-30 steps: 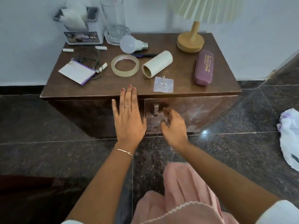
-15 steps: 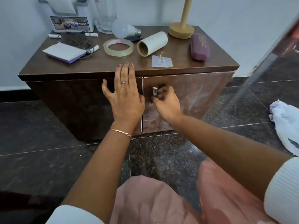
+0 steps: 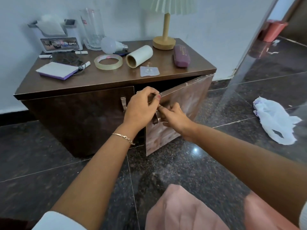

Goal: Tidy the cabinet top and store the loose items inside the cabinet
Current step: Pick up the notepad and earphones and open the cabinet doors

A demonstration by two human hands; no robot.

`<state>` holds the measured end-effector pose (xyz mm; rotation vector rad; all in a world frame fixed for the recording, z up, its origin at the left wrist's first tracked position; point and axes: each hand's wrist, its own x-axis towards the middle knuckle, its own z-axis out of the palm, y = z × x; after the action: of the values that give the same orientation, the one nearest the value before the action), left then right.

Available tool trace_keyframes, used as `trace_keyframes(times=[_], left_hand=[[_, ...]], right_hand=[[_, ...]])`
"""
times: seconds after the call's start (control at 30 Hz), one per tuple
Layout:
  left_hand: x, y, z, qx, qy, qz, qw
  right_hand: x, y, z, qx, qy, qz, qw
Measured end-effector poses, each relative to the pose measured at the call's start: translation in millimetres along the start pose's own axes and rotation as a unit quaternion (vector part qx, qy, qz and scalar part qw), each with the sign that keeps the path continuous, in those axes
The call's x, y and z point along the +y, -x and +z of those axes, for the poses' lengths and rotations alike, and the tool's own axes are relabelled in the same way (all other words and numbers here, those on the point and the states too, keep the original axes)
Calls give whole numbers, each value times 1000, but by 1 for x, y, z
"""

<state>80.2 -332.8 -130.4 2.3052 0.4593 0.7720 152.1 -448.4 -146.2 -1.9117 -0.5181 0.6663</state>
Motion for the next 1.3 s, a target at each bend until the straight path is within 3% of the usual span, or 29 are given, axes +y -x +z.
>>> trace_keyframes(times=[0.13,0.27,0.43,0.6,0.73,0.9,1.0,1.13,1.2,1.3], left_hand=[[-1,-10,-2,-82,100,-74,989],[14,-11,-9,-219,197,-155,943],[41,-6,3,-302,226,-172,910],[68,9,27,-350,257,-174,884],[88,19,52,-346,268,-168,883],[108,24,79,-348,288,-171,876],[123,28,101,-332,276,-175,885],[144,29,134,-277,204,-147,927],[152,27,144,-237,135,-101,957],[155,23,155,-218,70,-17,973]], right_hand=[[5,16,-14,-14,-61,28,998],[9,27,-30,-1,-70,39,997],[19,40,-53,45,-3,93,995],[23,55,-89,36,60,165,984],[19,66,-119,31,104,194,975],[8,64,-146,166,153,87,970],[0,65,-168,169,127,61,975],[-2,65,-190,169,157,55,971],[2,64,-201,173,198,54,963],[13,64,-215,208,264,34,941]])
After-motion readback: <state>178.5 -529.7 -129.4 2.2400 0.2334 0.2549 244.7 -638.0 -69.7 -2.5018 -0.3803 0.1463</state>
